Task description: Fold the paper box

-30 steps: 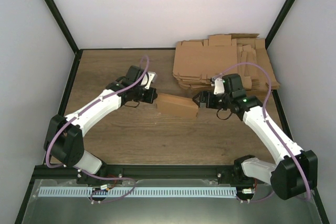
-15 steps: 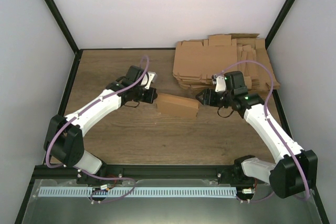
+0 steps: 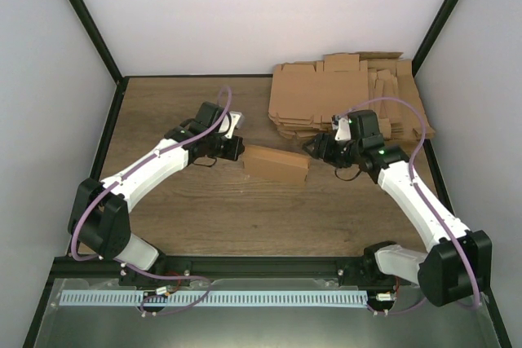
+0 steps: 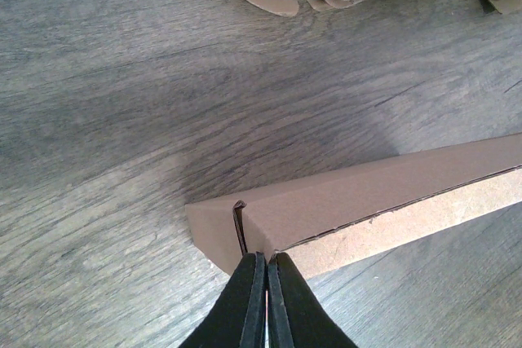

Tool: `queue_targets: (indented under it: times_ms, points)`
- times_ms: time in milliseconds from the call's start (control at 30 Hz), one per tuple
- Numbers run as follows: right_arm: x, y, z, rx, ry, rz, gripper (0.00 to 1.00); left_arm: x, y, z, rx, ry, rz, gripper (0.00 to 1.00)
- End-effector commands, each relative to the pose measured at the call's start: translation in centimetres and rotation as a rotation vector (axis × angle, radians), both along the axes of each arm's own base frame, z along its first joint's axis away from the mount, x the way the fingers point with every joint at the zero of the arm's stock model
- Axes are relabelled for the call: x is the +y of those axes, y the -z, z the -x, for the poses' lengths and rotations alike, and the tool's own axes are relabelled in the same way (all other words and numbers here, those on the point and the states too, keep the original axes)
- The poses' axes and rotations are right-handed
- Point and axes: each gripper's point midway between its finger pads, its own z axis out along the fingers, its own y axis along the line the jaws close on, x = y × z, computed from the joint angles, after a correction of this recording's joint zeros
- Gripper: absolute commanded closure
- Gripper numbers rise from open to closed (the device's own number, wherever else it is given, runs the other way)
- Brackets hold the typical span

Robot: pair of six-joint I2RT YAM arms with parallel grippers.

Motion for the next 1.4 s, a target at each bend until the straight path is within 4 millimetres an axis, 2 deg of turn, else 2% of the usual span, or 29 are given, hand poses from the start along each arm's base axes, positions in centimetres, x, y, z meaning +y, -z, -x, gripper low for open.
queue_targets:
  times_ms: [0,233,400,533,933,1200,1367]
  points:
    - [0.0,-0.1,-0.5,0.019,0.031,-0.036,0.37,-0.1,0.7,0.8,0.029,0.017,-0.007,0.96]
    - [0.3,0.8,-0.3,0.041,0.026,-0.063,0.38,-0.2,0.7,0.9,0.03,0.019,-0.006,0.96]
    - [0.6,1.7,-0.2,0.073,0.006,-0.06,0.44,-0.3,0.7,0.8,0.029,0.02,-0.004,0.96]
    - [1.1,1.7,-0.1,0.082,-0.013,-0.082,0.49,-0.4,0.5,0.9,0.027,0.022,-0.001,0.96]
    - [0.7,4.1,1.1,0.147,-0.01,-0.05,0.8,-0.4,0.7,1.0,0.023,0.017,-0.008,0.96]
    - [0.5,5.8,2.0,0.177,-0.012,-0.032,0.84,-0.3,1.5,1.5,0.03,0.016,-0.013,0.96]
    - [0.3,6.0,2.4,0.17,-0.024,-0.005,0.84,-0.2,1.4,1.6,0.025,0.015,-0.012,0.96]
